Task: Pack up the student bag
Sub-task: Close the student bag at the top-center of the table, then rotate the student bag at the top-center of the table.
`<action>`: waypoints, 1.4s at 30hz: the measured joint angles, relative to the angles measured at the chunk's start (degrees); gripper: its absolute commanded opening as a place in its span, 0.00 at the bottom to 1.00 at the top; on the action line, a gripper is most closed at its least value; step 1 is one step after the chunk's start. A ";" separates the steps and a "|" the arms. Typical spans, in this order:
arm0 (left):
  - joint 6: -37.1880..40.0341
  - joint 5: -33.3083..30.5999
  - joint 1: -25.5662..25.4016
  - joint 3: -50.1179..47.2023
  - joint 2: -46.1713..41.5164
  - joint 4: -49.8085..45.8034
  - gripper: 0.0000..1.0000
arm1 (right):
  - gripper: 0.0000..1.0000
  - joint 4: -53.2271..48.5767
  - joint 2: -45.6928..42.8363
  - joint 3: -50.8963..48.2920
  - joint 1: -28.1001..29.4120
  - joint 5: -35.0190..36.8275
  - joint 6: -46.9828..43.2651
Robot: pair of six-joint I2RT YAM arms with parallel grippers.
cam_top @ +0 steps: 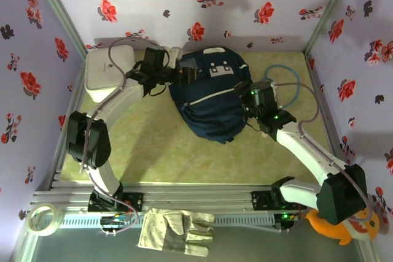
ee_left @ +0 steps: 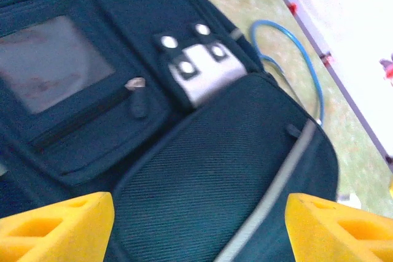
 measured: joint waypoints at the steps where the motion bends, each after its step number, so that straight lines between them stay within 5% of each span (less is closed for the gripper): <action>1: -1.40 0.00 1.03 -0.94 0.04 0.07 0.71 | 0.66 -0.76 0.74 0.00 0.00 -0.02 -0.57; 15: -10.19 5.88 3.34 -2.14 9.25 -0.85 0.53 | 0.48 -4.72 10.93 2.73 0.00 -4.39 -8.00; 28: -12.41 10.80 3.32 0.66 13.81 -1.46 0.26 | 0.30 -5.07 15.19 4.76 -0.52 -4.44 -12.37; 39: -15.67 13.20 3.28 0.44 14.49 1.49 0.00 | 0.26 -8.15 24.04 12.17 -4.59 -5.62 -19.85; 42: -19.21 13.51 3.17 -1.22 14.49 5.66 0.00 | 0.28 -9.38 27.39 16.44 -5.51 -5.16 -22.43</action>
